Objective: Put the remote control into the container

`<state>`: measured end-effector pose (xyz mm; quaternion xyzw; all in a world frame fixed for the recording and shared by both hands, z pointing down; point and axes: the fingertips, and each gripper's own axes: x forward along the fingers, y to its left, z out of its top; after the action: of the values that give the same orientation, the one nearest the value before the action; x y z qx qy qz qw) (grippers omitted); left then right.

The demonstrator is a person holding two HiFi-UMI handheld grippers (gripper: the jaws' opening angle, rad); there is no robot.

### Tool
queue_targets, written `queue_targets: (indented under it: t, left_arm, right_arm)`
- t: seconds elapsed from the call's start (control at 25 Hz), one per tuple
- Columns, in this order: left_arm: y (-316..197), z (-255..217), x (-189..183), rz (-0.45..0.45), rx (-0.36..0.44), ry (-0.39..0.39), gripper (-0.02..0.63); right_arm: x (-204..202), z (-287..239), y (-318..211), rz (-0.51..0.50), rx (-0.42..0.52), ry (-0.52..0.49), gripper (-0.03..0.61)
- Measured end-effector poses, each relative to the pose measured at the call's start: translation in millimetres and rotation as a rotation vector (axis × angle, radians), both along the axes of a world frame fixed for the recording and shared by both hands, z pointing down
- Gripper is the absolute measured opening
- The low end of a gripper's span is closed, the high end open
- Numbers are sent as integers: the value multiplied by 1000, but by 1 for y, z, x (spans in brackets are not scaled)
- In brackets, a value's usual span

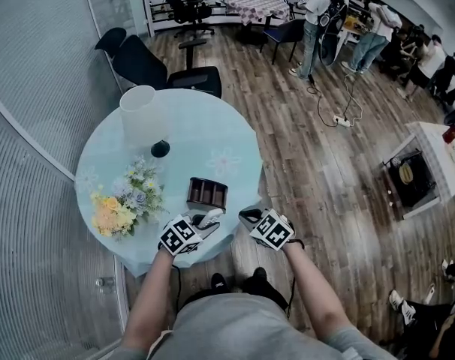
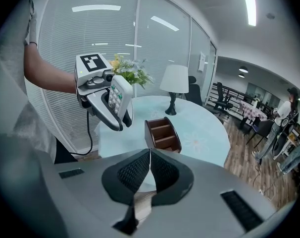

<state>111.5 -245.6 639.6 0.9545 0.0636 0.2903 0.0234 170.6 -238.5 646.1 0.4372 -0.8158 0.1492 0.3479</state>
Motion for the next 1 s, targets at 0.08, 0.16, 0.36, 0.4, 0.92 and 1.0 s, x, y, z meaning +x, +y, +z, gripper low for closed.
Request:
queue_targets:
  t: [0.08, 0.16, 0.36, 0.4, 0.92, 1.0]
  left_arm:
    - [-4, 2, 1, -20, 3, -4, 69]
    - [-8, 3, 2, -44, 0, -3, 69]
    - [-22, 6, 9, -130, -8, 13, 69]
    - [-24, 7, 11, -149, -9, 19, 69]
    - [-54, 17, 17, -451, 30, 44, 69]
    - [-60, 16, 17, -491, 46, 47, 69]
  right_arm:
    - [0, 1, -5, -11, -3, -9, 18]
    - [0, 3, -10, -27, -7, -16, 18]
    - [1, 8, -23, -81, -18, -33, 18]
    - [2, 9, -26, -92, -20, -37, 18]
    - [-8, 7, -58, -237, -28, -147, 18]
    - [-11, 5, -62, -246, -26, -173, 18]
